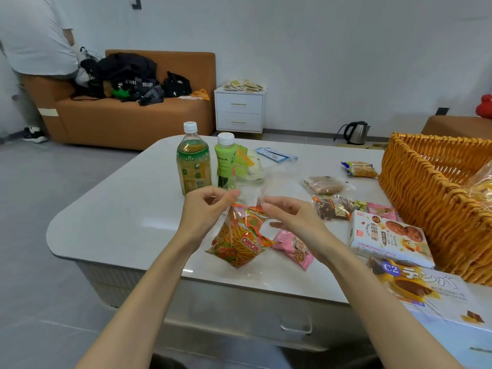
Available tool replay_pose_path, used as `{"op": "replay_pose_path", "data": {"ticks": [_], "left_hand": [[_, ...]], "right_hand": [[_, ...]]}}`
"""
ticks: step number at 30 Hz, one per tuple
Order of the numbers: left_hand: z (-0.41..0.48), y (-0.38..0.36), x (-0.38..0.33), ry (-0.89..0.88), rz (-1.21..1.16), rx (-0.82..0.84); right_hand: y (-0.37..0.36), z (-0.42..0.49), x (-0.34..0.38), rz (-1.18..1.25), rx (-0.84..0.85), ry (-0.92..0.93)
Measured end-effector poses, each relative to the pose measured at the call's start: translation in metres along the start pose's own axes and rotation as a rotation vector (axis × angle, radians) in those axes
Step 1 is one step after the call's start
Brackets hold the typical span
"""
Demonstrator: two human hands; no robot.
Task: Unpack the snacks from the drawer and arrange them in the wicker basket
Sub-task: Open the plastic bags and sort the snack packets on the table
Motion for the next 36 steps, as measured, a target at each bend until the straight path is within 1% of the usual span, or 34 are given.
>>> {"op": "replay_pose_path", "data": {"ticks": [2,4,6,8,9,10,12,13,15,16,17,19,20,21,22,24,26,27,28,29,31,32,33,34,36], "left_hand": [[0.0,-0.001,-0.002,-0.043,0.053,-0.044],[0.0,0.006,-0.002,-0.086,0.152,-0.152],[-0.002,0.015,-0.002,-0.095,0.209,-0.259],[-0.004,0.016,-0.001,-0.074,0.249,-0.275],[-0.003,0.015,0.001,-0.058,0.258,-0.262],[-0.001,0.015,0.004,-0.042,0.252,-0.245],[0.005,0.014,0.011,-0.013,0.194,-0.193],[0.007,0.012,0.014,-0.02,0.188,-0.168],[0.007,0.006,0.013,-0.064,0.224,-0.125],[0.006,0.003,0.009,-0.093,0.232,-0.11],[0.004,0.003,0.005,-0.117,0.244,-0.127],[0.002,0.014,-0.006,-0.15,0.29,-0.235],[0.003,0.021,-0.007,-0.142,0.286,-0.274],[0.004,0.026,-0.003,-0.094,0.232,-0.286],[0.005,0.027,0.005,-0.006,0.146,-0.265],[0.006,0.018,0.028,0.223,-0.044,-0.126],[-0.001,-0.005,0.048,0.406,-0.218,0.11],[-0.006,-0.018,0.053,0.469,-0.286,0.228],[-0.011,-0.029,0.052,0.499,-0.335,0.309],[-0.014,-0.037,0.049,0.505,-0.35,0.35],[-0.013,-0.042,0.048,0.513,-0.4,0.317],[-0.011,-0.043,0.045,0.51,-0.449,0.287],[-0.009,-0.041,0.044,0.498,-0.49,0.26],[-0.008,-0.039,0.041,0.49,-0.506,0.239],[-0.003,-0.032,0.041,0.467,-0.491,0.204]], "right_hand": [[0.004,0.0,0.001,-0.05,-0.045,0.038],[0.012,0.001,0.001,-0.206,-0.063,0.072],[0.019,0.001,-0.002,-0.419,-0.049,0.044],[0.018,0.0,-0.006,-0.449,-0.006,0.002],[0.017,0.0,-0.006,-0.402,0.006,-0.009],[0.015,-0.001,-0.005,-0.3,0.004,-0.027],[0.011,-0.003,-0.006,-0.025,0.005,-0.096],[0.007,-0.004,-0.007,0.076,0.024,-0.134],[0.001,-0.008,-0.012,0.098,0.055,-0.177],[0.0,-0.009,-0.014,0.096,0.037,-0.185],[0.001,-0.009,-0.016,0.118,-0.013,-0.178],[0.014,-0.006,-0.018,0.249,-0.17,-0.153],[0.021,-0.004,-0.019,0.328,-0.229,-0.136],[0.027,-0.002,-0.021,0.392,-0.271,-0.119],[0.031,0.0,-0.024,0.445,-0.301,-0.112],[0.038,0.004,-0.033,0.527,-0.343,-0.125],[0.037,0.006,-0.038,0.626,-0.346,-0.141],[0.035,0.006,-0.037,0.677,-0.33,-0.137],[0.032,0.005,-0.035,0.732,-0.321,-0.14],[0.03,0.004,-0.033,0.78,-0.309,-0.144],[0.027,0.004,-0.032,0.839,-0.28,-0.168],[0.028,0.005,-0.033,0.83,-0.274,-0.173],[0.032,0.005,-0.033,0.761,-0.296,-0.161],[0.043,0.004,-0.034,0.613,-0.366,-0.139],[0.075,-0.005,-0.022,0.14,-0.611,-0.031]]}}
Point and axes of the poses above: each hand's wrist, its own z-axis towards the middle knuckle, its own y-axis out of the back of the hand, x = y × z, the point moved 8 cm from there along z, towards the middle knuckle
